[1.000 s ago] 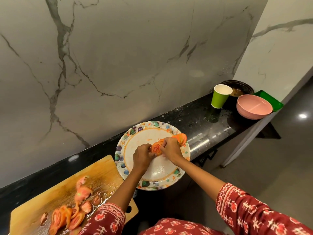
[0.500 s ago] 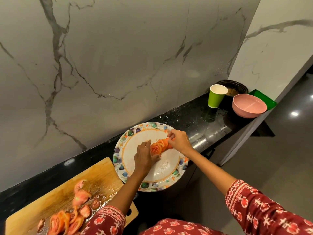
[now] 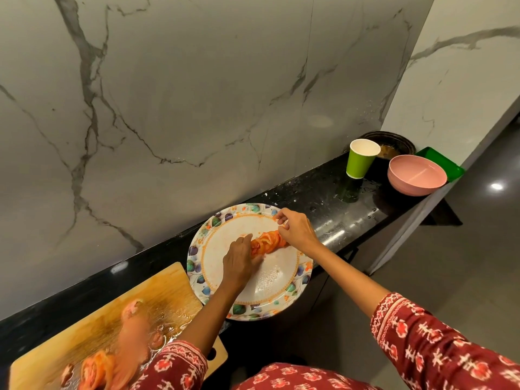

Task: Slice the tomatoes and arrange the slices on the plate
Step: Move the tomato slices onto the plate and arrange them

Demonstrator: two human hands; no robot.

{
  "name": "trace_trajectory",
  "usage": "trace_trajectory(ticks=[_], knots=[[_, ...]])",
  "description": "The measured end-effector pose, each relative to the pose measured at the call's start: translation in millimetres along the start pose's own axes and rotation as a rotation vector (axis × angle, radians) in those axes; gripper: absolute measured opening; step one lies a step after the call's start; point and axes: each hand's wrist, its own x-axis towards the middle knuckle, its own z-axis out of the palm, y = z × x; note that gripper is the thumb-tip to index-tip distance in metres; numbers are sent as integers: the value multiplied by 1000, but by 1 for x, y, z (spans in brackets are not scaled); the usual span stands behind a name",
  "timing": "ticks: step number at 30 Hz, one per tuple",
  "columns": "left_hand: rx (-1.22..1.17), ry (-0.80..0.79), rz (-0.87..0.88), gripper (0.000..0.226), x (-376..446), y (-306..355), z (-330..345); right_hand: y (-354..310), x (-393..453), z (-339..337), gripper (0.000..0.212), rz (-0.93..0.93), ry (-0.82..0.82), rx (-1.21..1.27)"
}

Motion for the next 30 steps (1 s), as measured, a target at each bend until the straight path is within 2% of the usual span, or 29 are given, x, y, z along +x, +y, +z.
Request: trace_trajectory(ticks=[10,14,17,21,24,30], knots=[[-35,20,-13,64,2,-2,-1,3,-4,2,27,-85,-81,-29],[-57,16,-53,74,3,-4,-6,4,-3,3,28,-89,-66,-26],[-97,47,-47,69,1,-10,-9,1,1,4,28,-108,-33,-27],[-141,152,-60,59,-12,-27,-22,-13,6,13,23,-199,37,21],[-172,268,-134,53,-29,-44,-38,-32,6,30,20,-239,72,61],[-239,455,-278,41,-89,-87,-70,-89,-12,79,15,-382,-29,108]])
